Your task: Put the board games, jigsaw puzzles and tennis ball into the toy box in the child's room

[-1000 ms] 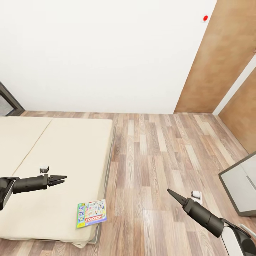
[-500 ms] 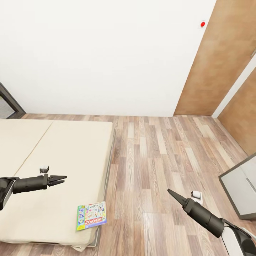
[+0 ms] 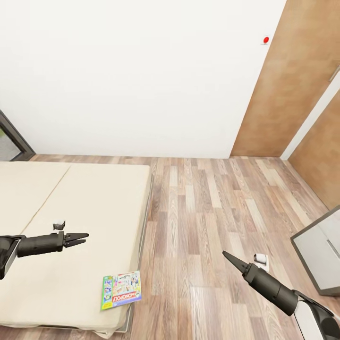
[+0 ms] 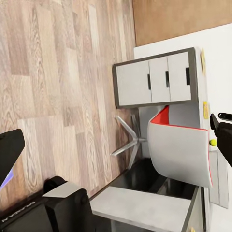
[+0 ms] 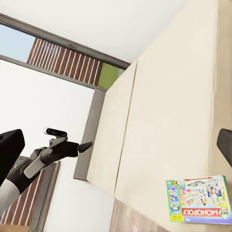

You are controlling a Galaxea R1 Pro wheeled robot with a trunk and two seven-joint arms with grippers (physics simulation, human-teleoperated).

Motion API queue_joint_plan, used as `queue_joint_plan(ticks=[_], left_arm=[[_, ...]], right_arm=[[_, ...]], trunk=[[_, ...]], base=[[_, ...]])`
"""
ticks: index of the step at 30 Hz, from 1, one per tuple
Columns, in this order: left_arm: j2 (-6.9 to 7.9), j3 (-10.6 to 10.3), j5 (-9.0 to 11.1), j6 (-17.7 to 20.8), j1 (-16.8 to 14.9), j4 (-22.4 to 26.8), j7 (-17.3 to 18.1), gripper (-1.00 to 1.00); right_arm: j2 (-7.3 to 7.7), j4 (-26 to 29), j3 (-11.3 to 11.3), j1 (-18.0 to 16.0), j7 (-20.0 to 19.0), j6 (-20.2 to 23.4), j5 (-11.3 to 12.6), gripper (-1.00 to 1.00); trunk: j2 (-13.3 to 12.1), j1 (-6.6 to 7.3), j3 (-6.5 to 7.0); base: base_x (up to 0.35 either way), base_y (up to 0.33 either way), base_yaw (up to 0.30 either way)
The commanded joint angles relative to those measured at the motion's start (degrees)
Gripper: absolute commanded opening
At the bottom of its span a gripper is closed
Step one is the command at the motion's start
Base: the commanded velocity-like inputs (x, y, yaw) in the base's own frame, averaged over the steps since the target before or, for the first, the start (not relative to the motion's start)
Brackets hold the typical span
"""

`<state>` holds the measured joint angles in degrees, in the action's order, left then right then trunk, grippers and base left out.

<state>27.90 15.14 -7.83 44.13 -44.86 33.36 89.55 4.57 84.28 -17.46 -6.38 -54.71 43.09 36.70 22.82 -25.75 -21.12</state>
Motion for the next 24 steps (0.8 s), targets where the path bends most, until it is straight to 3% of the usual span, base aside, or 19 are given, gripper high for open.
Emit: queue_joint_plan(ticks=[1,24], left_arm=[[-0.04,0.2,-0.6,0.6,0.0,0.0,0.5,1.00],[-0.02,0.2,-0.6,0.6,0.0,0.0,0.5,1.00]], right_arm=[[0.01,0.0,0.0,0.0,0.0,0.3,0.2,1.00],[0.01,-0.1,0.0,0.0,0.0,0.3,0.1,1.00]], trunk=[[0.1,-0.03,0.01],[0.1,-0.03,2.17]], base=[[0.000,0.000,0.000],[0.000,0.000,0.000]])
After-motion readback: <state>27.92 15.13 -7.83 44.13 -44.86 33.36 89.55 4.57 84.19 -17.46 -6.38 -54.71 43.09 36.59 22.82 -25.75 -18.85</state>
